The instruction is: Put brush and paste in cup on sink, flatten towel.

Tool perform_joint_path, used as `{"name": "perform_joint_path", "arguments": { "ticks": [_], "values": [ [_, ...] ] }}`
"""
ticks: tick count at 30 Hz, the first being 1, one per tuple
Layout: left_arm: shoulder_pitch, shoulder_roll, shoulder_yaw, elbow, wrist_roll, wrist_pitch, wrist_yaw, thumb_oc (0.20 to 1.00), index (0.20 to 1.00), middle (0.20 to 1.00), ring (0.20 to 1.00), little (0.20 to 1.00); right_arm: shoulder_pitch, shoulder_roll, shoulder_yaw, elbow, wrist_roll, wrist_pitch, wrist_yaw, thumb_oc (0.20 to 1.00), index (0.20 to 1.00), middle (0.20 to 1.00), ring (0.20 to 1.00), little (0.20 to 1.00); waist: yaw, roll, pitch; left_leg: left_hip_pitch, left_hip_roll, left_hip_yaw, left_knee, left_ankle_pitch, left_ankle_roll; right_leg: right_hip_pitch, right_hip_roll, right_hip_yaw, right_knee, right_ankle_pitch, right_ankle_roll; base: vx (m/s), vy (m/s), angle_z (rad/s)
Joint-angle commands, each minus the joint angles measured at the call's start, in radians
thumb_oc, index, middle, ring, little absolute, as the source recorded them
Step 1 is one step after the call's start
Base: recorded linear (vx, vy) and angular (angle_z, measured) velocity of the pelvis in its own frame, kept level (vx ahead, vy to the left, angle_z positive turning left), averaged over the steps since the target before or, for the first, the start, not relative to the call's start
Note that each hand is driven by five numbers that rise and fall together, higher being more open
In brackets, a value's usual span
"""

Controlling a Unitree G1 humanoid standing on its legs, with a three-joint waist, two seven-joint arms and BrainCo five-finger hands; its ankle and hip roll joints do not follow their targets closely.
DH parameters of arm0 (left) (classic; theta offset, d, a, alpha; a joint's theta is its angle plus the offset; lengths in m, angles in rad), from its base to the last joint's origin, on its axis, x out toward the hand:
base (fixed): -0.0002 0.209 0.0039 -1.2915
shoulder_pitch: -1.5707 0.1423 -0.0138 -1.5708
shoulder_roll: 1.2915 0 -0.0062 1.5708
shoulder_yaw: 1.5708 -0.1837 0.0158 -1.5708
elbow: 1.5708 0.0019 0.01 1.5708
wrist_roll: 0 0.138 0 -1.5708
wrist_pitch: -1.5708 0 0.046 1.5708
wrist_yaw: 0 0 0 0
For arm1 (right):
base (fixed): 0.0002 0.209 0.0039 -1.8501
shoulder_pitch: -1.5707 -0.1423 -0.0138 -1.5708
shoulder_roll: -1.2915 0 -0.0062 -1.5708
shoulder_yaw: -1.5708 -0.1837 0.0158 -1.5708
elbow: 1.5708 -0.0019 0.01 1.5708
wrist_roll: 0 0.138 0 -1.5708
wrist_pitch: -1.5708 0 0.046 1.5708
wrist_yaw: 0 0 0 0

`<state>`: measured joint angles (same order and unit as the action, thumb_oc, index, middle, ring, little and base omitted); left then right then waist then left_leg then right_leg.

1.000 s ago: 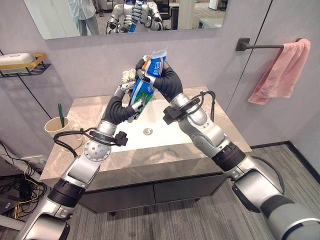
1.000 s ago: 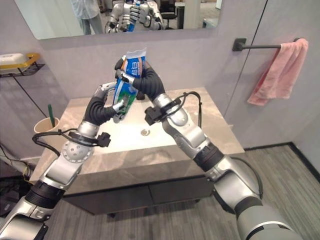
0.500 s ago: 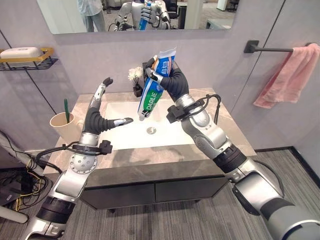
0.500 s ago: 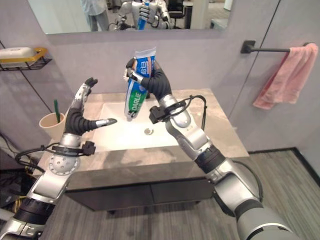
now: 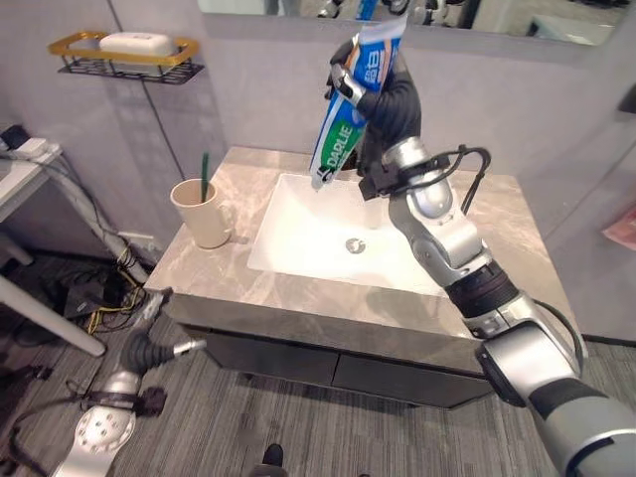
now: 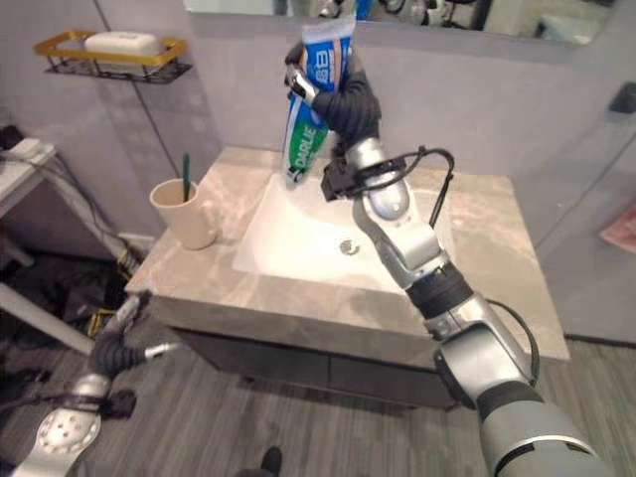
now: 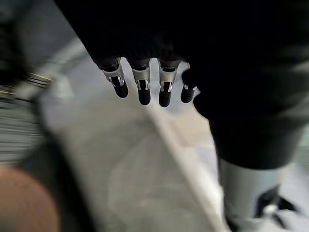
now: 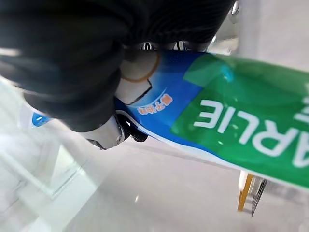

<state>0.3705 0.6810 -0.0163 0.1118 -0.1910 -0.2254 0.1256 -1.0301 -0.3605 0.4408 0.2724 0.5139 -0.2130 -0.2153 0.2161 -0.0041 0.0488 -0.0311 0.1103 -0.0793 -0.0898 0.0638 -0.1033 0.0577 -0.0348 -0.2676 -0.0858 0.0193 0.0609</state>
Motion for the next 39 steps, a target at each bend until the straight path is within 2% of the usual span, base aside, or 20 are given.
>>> {"name": "perform_joint_path", "arguments": {
  "ticks": [1,3,5,10,17,19,21,22,24,26,39],
  "values": [
    [-0.033,0.09,0.006,0.003,-0.006,-0.024,-0.013,1.0,1.0,1.0,1.0,1.0,-0.149,-0.008,-0.035,0.046,-0.035,-0.093,-0.043,0.2,0.2,0.2,0.2,0.2,0.011,-0.087,-0.039,0.013,-0.001,-0.002,0.003,-0.002,0.014,0.003,-0.089,0.042,-0.002,0.026,0.062,-0.01,0.018,0.31],
    [-0.032,0.096,0.001,0.018,0.009,-0.021,-0.015,1.0,1.0,1.0,1.0,1.0,-0.158,-0.019,-0.035,0.049,-0.04,-0.093,-0.049,0.2,0.2,0.2,0.2,0.2,0.021,-0.089,-0.037,0.003,-0.005,-0.016,0.003,0.002,0.014,0.003,-0.091,0.029,-0.002,0.025,0.064,0.0,0.019,0.47],
    [-0.043,0.062,-0.015,0.087,-0.006,-0.009,-0.014,1.0,1.0,1.0,1.0,1.0,-0.189,-0.047,-0.038,0.063,-0.057,-0.092,-0.074,0.2,0.2,0.2,0.2,0.2,0.053,-0.097,-0.031,-0.028,-0.02,-0.059,0.003,0.014,0.014,0.004,-0.099,-0.009,-0.002,0.022,0.069,0.01,0.038,0.39],
    [-0.066,0.046,-0.06,0.178,0.017,0.008,-0.022,1.0,1.0,1.0,1.0,1.0,-0.212,-0.043,-0.034,0.092,-0.08,-0.087,-0.096,0.2,0.2,0.2,0.2,0.2,0.091,-0.101,-0.02,-0.062,-0.043,-0.109,0.003,0.026,0.018,0.008,-0.115,-0.056,-0.002,0.023,0.076,0.02,0.037,0.43],
    [-0.094,0.028,-0.099,0.343,0.049,0.025,-0.014,1.0,1.0,1.0,1.0,1.0,-0.252,-0.052,-0.026,0.151,-0.089,-0.077,-0.111,0.2,0.2,0.2,0.2,0.2,0.111,-0.102,-0.011,-0.087,-0.064,-0.13,0.003,0.029,0.027,-0.001,-0.128,-0.075,-0.002,0.027,0.086,0.02,0.043,0.14],
    [-0.116,-0.003,-0.125,0.497,0.1,0.042,0.009,1.0,1.0,1.0,1.0,1.0,-0.278,-0.051,-0.015,0.192,-0.109,-0.067,-0.124,0.2,0.2,0.2,0.2,0.2,0.121,-0.106,-0.008,-0.091,-0.071,-0.128,0.003,0.027,0.032,-0.007,-0.135,-0.07,-0.002,0.029,0.09,0.06,0.063,0.01],
    [-0.123,-0.018,-0.128,0.549,0.109,0.048,0.019,1.0,1.0,1.0,1.0,1.0,-0.285,-0.054,-0.015,0.209,-0.117,-0.065,-0.13,0.2,0.2,0.2,0.2,0.2,0.125,-0.109,-0.008,-0.094,-0.073,-0.129,0.003,0.027,0.034,-0.009,-0.137,-0.069,-0.002,0.029,0.091,0.04,0.043,-0.01],
    [-0.144,-0.066,-0.115,0.653,0.039,0.066,0.014,1.0,1.0,1.0,1.0,1.0,-0.297,-0.055,-0.012,0.238,-0.122,-0.056,-0.134,0.2,0.2,0.2,0.2,0.2,0.132,-0.114,-0.006,-0.099,-0.078,-0.131,0.003,0.024,0.036,-0.011,-0.141,-0.069,-0.002,0.029,0.093,0.02,0.046,-0.01],
    [-0.163,-0.123,-0.056,0.74,-0.104,0.083,0.022,1.0,1.0,1.0,1.0,1.0,-0.301,-0.062,-0.013,0.242,-0.114,-0.043,-0.139,0.2,0.2,0.2,0.2,0.2,0.137,-0.117,-0.002,-0.107,-0.083,-0.14,0.003,0.026,0.039,-0.015,-0.144,-0.072,-0.002,0.033,0.094,0.02,0.026,-0.01],
    [-0.166,-0.112,-0.092,0.724,-0.04,0.074,0.019,1.0,1.0,1.0,1.0,1.0,-0.305,-0.061,-0.017,0.248,-0.116,-0.045,-0.133,0.2,0.2,0.2,0.2,0.2,0.135,-0.119,0.0,-0.116,-0.089,-0.145,0.003,0.03,0.043,-0.02,-0.148,-0.075,-0.002,0.038,0.095,0.02,0.041,0.04],
    [-0.225,-0.138,-0.124,0.767,-0.072,0.073,0.029,1.0,1.0,1.0,1.0,1.0,-0.323,-0.09,-0.044,0.312,-0.145,-0.046,-0.179,0.2,0.2,0.2,0.2,0.2,0.165,-0.132,0.01,-0.138,-0.131,-0.222,0.003,0.034,0.049,0.016,-0.17,-0.144,-0.002,0.035,0.102,0.04,0.023,0.2]
  ]
}}
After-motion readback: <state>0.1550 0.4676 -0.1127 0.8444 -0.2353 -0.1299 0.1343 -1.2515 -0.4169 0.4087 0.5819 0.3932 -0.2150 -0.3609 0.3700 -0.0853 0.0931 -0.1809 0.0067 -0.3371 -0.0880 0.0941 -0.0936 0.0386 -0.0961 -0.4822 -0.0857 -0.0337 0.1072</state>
